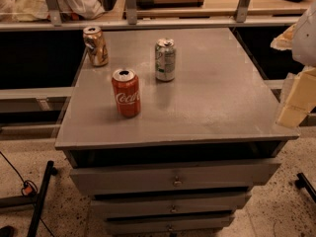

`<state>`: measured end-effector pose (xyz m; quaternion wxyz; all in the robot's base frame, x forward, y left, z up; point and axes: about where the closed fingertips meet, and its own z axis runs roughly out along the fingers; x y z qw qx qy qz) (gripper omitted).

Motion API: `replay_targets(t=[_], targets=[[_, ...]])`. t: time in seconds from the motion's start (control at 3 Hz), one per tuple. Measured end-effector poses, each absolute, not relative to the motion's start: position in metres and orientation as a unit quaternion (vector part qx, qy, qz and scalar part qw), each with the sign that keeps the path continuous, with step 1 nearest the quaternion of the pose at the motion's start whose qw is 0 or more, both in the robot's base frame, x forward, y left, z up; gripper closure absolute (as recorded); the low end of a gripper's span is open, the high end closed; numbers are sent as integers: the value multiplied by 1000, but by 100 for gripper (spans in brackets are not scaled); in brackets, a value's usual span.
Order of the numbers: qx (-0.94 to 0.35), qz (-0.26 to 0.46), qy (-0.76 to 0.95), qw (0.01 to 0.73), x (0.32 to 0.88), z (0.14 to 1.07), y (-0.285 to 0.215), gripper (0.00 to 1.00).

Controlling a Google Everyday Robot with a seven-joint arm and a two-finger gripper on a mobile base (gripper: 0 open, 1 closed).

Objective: Knock 7up can over

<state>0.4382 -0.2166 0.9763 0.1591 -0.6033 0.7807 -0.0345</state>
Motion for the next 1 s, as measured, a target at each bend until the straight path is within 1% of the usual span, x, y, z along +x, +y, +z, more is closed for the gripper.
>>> replay_targets(t=[0.33,0.67,1.0], targets=[[-605,-36,777,171,445,978,-215,0],[-609,-26,764,211,474,979,-207,0],[-616,3,743,261,521,970,-185,0]])
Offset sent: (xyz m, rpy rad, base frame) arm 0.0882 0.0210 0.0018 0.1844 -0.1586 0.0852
